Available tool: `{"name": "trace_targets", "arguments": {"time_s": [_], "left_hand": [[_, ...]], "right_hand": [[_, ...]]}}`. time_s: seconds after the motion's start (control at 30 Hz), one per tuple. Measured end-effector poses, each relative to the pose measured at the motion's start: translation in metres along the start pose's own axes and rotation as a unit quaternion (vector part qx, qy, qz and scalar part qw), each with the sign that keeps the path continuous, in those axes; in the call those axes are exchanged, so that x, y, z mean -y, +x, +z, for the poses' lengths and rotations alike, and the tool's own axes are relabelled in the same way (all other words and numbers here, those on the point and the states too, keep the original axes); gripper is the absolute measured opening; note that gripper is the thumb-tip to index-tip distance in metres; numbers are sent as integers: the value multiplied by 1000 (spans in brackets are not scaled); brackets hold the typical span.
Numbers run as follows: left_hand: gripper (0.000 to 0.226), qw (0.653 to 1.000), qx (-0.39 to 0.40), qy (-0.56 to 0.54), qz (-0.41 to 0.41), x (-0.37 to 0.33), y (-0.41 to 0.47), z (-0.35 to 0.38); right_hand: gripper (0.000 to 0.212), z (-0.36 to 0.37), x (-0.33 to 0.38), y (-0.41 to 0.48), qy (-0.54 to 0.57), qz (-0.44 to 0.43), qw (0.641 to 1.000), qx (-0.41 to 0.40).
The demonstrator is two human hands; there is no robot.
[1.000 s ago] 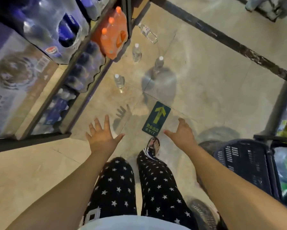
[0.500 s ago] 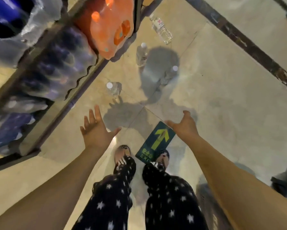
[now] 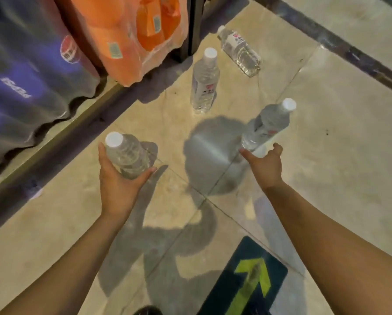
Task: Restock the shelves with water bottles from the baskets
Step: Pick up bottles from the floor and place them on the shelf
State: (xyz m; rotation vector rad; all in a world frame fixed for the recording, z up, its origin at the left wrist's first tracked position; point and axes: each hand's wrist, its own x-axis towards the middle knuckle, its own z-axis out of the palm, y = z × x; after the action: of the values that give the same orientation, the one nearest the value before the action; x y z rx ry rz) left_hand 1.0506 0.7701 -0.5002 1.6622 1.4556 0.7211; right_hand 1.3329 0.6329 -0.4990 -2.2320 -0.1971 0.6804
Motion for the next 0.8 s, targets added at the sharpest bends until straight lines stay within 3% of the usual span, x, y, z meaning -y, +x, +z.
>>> {"name": "trace_targets", "arguments": {"time_s": [0.13,0.27,0.43,0.6,0.67,0.73,0.8], "left_hand": [[110,993,-63,-94,-9,21,10,24],[99,996,-58,-68,8,31,18,30],[97,998,-44,-46,13,29,26,20],[93,999,-23,-30,30,28,30,16],[92,999,-13,-19,40,26,34,14],[89,998,1,-33,47,23,37,11],[86,997,24,-53,45,22,39,8]], "right_hand": [[88,5,-7,41,59,-71,996,-19],[104,-4,-18,76,55,-113,991,34],[91,-8,-13,71,103,-131,984,71],[52,-5,-10,87,102,-154,978,94],[58,-6,-10,90,98,-144,980,95],[83,-3,-10,87,115,-126,983,71],[87,2,-13,82,130,-122,983,48]]}}
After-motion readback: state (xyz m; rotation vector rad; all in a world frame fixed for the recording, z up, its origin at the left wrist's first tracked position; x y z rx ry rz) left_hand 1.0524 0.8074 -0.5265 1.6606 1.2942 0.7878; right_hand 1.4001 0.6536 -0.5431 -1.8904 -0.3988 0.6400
